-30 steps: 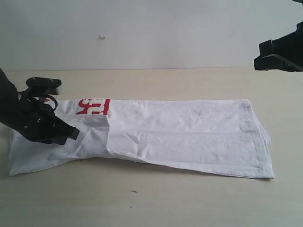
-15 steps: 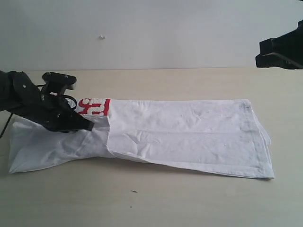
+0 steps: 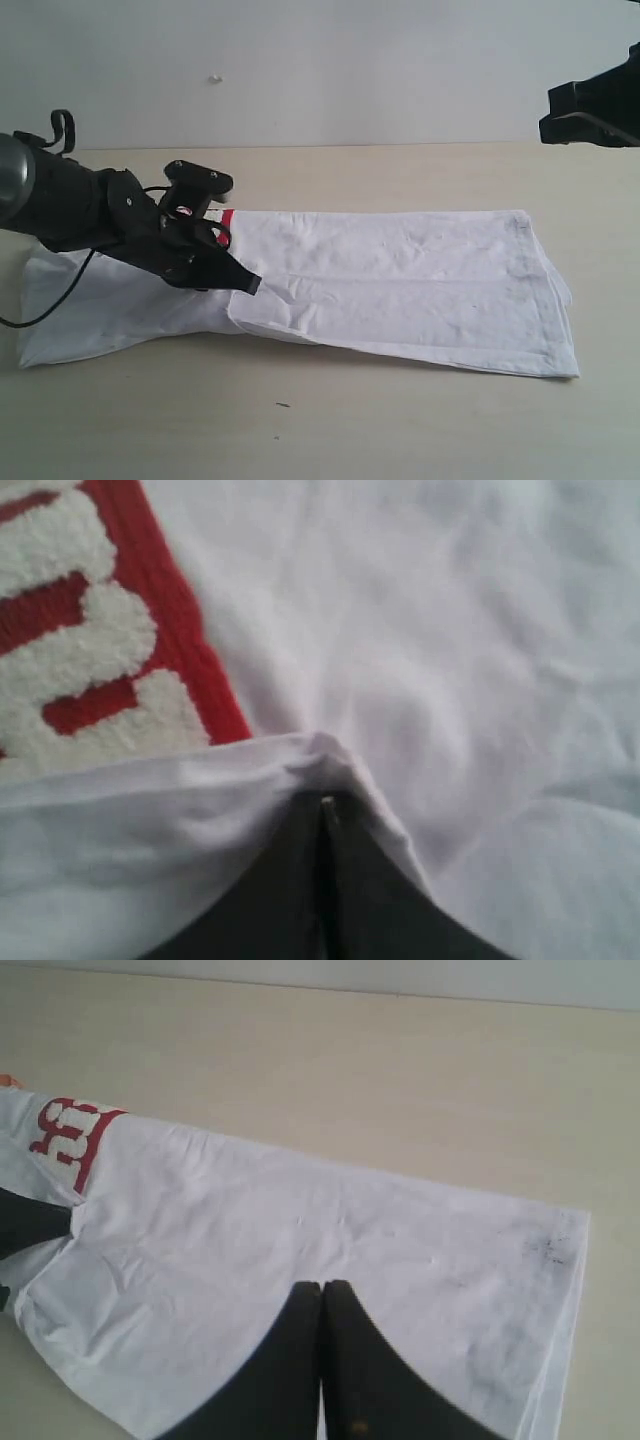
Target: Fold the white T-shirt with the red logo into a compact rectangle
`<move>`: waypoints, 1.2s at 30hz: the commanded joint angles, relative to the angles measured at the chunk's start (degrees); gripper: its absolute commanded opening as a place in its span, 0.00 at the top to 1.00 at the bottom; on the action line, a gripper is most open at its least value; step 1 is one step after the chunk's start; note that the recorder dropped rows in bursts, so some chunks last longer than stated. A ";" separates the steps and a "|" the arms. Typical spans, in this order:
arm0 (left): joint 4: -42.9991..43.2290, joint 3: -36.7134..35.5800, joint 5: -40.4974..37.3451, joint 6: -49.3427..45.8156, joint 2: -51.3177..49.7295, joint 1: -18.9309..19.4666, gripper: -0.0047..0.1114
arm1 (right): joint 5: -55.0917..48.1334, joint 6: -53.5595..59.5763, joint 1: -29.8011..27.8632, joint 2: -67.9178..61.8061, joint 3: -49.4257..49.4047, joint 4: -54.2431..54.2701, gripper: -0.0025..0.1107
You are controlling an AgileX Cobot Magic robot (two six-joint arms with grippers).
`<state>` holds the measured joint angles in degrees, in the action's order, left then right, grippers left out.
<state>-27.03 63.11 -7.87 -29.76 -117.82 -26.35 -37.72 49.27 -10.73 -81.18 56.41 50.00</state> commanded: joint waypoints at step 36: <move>2.90 -3.26 -6.90 -0.21 10.48 -2.76 0.95 | -1.42 0.56 0.07 0.37 -0.06 0.39 0.98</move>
<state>-25.27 59.81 -13.53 -29.76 -110.85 -29.14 -39.34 49.38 -10.73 -81.18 56.41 50.00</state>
